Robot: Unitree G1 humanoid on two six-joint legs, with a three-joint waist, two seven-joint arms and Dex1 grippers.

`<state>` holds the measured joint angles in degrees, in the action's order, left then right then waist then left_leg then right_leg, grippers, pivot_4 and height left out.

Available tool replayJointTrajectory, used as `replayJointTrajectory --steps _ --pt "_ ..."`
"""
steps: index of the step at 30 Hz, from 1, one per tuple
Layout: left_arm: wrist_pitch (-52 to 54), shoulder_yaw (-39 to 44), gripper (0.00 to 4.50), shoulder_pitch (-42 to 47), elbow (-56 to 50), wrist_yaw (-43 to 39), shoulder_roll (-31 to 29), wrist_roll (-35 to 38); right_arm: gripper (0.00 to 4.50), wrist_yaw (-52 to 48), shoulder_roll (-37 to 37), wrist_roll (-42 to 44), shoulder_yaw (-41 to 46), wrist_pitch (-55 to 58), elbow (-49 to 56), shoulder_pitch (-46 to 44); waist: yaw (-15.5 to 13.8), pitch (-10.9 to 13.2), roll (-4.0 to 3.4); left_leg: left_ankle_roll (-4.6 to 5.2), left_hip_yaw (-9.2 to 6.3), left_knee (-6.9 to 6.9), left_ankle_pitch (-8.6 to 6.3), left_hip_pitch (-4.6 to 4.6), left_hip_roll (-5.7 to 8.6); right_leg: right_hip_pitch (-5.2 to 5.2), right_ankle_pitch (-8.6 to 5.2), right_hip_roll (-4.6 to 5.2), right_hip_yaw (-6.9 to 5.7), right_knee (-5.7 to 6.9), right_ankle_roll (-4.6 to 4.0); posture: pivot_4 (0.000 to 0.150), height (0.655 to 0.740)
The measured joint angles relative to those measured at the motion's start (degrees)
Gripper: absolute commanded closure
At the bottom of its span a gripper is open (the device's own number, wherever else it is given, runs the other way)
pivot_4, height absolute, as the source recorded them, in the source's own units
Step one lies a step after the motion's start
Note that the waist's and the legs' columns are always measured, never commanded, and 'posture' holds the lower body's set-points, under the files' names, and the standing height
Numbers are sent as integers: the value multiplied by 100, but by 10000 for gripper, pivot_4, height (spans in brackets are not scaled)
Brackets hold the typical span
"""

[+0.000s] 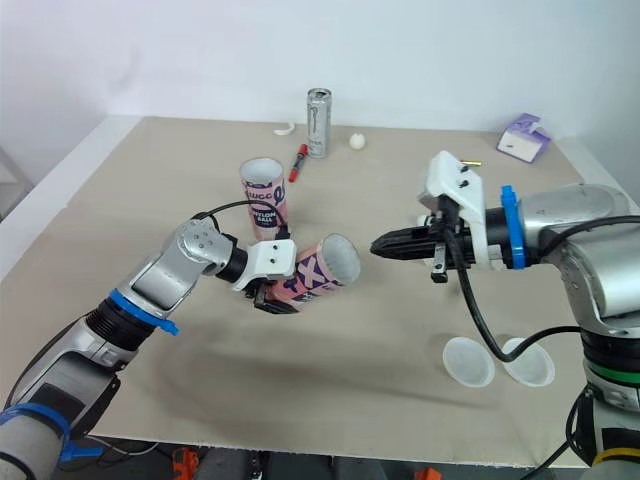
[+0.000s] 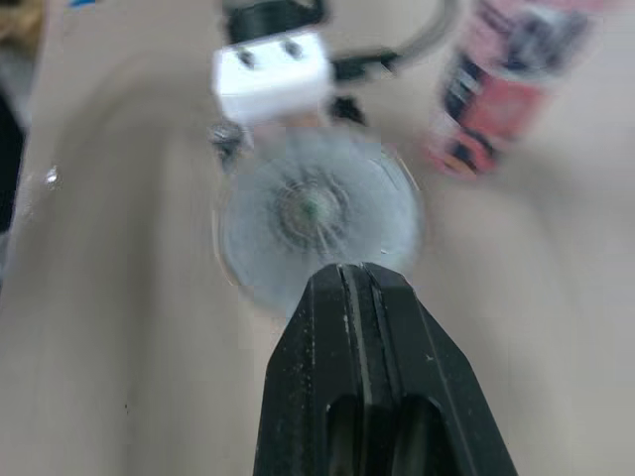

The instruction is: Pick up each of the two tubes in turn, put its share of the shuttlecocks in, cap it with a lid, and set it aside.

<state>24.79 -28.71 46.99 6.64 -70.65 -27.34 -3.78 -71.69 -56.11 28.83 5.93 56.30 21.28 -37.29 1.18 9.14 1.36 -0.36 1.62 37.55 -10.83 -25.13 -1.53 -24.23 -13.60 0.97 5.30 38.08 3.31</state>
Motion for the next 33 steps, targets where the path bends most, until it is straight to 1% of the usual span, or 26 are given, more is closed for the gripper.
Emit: replayJointTrajectory --steps 2,3,4,5,7,11,12,13,17,18,20,24,26,29,30,33 --pt "-51 277 8244 -150 45 79 276 257 43405 82 -80 39 564 -7 202 673 -33 -2 5 1 -12 2 1 -2 -2 17 -5 4 -24 -5 6 1500 7400" --pt "-58 298 8244 -169 47 85 302 289 43405 87 -82 40 590 -4 203 729 -33 -2 8 1 -11 4 1 0 -5 17 -7 7 -28 -4 8 1500 7400" --pt "-67 469 8244 -295 55 147 476 513 43405 135 -90 37 818 7 269 1133 -41 -2 13 1 -12 4 1 -7 -6 17 -6 11 -34 -6 8 1500 7400" --pt "-42 818 8244 -456 69 281 931 1099 43405 218 -87 20 1084 9 387 1933 -25 -1 10 2 -8 7 1 -24 0 -1 8 23 -26 1 30 1500 7400" --pt "-92 959 8244 -499 59 308 1105 1280 43405 274 -86 22 1285 0 477 2205 17 -1 7 2 -2 7 1 -18 8 -1 10 20 -22 -2 36 1500 7400" --pt "-266 1028 8244 -685 44 361 1188 1391 43405 360 -86 29 1493 -30 533 2453 38 -1 7 2 -5 3 1 -3 2 5 13 8 -23 -1 29 1500 7400" --pt "-827 1038 8244 -1131 131 521 1396 1388 43405 476 -86 22 1630 -130 554 2764 24 -2 6 3 -11 0 2 7 -4 15 11 1 -28 -1 17 1500 7400" --pt "-1078 1004 8244 -1299 251 568 1510 1379 43405 529 -83 9 1663 -194 551 2850 17 -1 6 4 -8 0 3 6 -2 13 8 2 -23 -2 6 1500 7400" --pt "-1468 969 8244 -1484 479 684 1606 1359 43405 584 -83 -19 1689 -310 536 2999 15 0 8 5 -3 3 4 6 1 14 7 4 -16 -3 4 1500 7400" --pt "-1914 959 8244 -1595 720 800 1713 1273 43405 612 -130 -62 1704 -448 510 3154 12 -2 6 5 -2 3 4 8 6 17 5 7 -11 -5 7 1500 7400" --pt "-2254 927 8244 -1734 1005 921 1774 1177 43405 634 -161 -92 1709 -506 439 3239 12 -1 7 5 1 3 4 7 6 16 6 8 -6 -7 9 1500 7400" --pt "-2575 880 8244 -1758 1278 994 1793 1083 43405 674 -221 -99 1719 -578 382 3277 10 -1 7 5 0 3 4 6 8 16 6 7 -4 -6 11 1500 7400" --pt "-2882 894 8244 -1750 1488 1022 1885 1053 43405 668 -372 -151 1727 -722 314 3420 10 -1 7 5 0 3 4 7 8 16 7 6 -5 -6 11 1500 7400" --pt "-3009 900 8244 -1736 1610 956 1937 1079 43405 587 -622 -293 1741 -877 184 3622 3 -4 4 5 -1 3 4 10 16 22 5 13 -5 -7 15 1500 7400" --pt "-3028 911 8244 -1734 1663 907 1955 1115 41180 554 -698 -332 1741 -911 133 3699 2 -4 4 5 -3 3 4 10 17 23 3 14 -7 -8 15 1500 7400" --pt "-3071 953 8244 -1730 1762 779 1968 1181 31297 538 -834 -412 1741 -933 -23 3822 2 -5 5 5 -1 3 3 11 17 24 3 15 -6 -9 15 1500 7400"
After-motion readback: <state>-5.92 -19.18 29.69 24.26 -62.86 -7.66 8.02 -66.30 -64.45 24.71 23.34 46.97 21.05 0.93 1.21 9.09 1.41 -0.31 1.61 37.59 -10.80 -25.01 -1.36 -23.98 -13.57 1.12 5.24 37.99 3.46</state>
